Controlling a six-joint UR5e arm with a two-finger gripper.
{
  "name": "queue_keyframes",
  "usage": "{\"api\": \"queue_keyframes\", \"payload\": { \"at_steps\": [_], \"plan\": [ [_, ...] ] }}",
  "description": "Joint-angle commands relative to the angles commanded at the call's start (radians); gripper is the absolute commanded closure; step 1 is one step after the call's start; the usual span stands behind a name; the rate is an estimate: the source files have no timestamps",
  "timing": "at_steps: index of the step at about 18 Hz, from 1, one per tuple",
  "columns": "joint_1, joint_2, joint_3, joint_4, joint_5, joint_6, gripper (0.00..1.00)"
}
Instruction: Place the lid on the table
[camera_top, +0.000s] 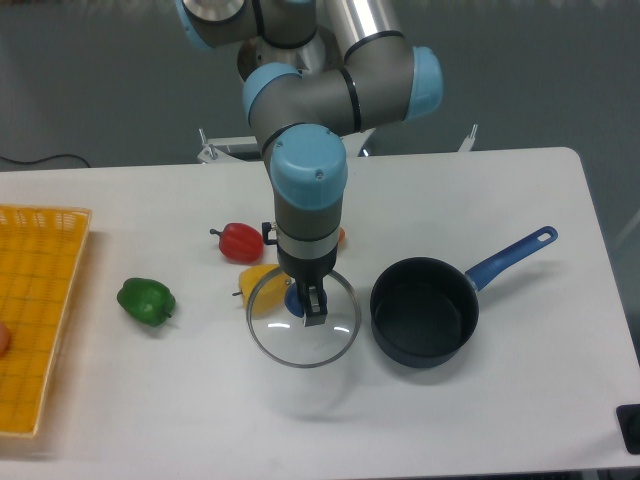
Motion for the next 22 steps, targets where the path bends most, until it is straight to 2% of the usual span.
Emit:
{"api": "queue_keyframes", "payload": {
  "at_steps": [4, 6, 14, 22],
  "plan": [
    [-0.043, -0.029, 0.006, 0.012, 0.068, -0.023, 0.41],
    [-0.045, -0.037, 0.008, 0.015, 0.065, -0.041, 0.41],
    [-0.077, -0.083, 0.009, 0.097, 0.065, -0.132, 0.43],
    [-0.084, -0.127, 0.009, 0.107, 0.065, -0.131, 0.44]
  ]
}}
